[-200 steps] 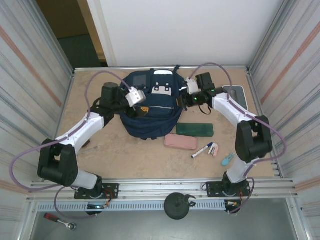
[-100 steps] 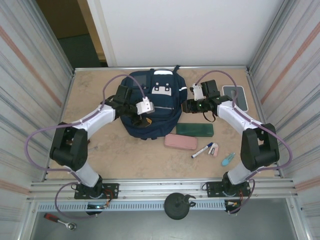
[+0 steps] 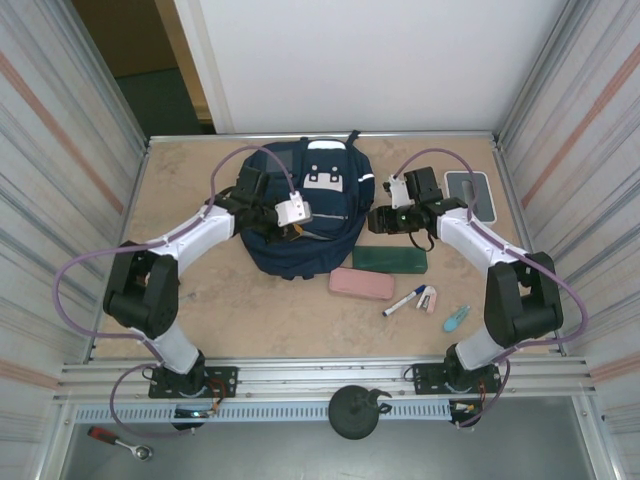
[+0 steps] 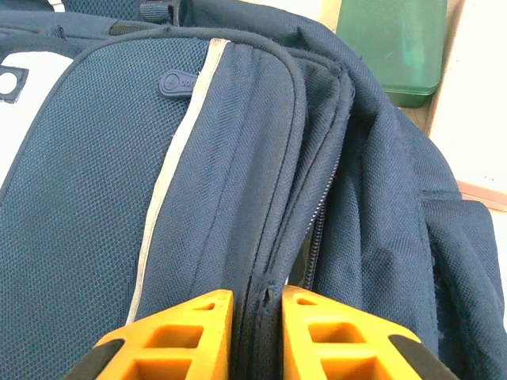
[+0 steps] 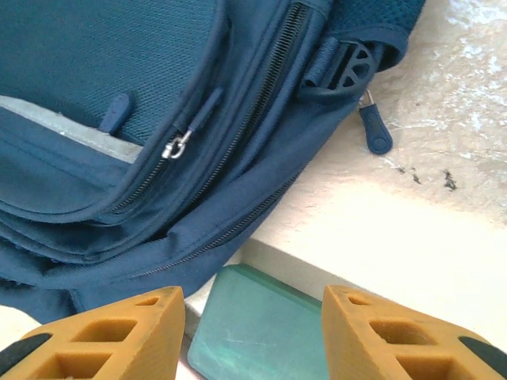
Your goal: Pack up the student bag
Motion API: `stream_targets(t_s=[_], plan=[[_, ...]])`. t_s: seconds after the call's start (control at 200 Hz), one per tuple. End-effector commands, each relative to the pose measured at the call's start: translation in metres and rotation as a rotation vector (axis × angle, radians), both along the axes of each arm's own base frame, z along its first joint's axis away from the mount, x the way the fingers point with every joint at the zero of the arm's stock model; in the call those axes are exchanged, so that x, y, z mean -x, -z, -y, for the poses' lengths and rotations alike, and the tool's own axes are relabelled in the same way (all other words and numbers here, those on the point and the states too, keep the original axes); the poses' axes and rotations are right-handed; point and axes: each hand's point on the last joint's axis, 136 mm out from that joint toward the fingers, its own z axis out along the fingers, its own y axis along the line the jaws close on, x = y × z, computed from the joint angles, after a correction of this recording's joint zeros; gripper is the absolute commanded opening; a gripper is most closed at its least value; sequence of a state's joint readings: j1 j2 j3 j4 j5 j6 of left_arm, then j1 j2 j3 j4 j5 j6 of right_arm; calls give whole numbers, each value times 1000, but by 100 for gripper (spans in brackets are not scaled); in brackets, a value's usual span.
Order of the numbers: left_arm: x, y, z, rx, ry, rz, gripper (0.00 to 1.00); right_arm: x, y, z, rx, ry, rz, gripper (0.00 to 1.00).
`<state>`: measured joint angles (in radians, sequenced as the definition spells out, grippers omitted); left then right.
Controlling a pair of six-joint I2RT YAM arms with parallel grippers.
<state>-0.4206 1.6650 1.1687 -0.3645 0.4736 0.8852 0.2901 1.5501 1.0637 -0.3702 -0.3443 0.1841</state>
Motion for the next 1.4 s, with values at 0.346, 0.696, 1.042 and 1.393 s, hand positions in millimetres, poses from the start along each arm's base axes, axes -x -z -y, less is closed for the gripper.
stream_targets(t_s=[0.346,0.696,1.042,1.393], plan=[[-27,-84,-10,121,-221,293,0,24,7,50,100,209,-110,62],[-58,-139,-21,300,-464,387,0,98,45,71,142,417,-303,88],[-67,-144,-19,351,-508,372,0,88,69,52,3,465,-346,93],[-65,-140,-17,358,-522,330,0,7,72,57,-8,524,-246,93]])
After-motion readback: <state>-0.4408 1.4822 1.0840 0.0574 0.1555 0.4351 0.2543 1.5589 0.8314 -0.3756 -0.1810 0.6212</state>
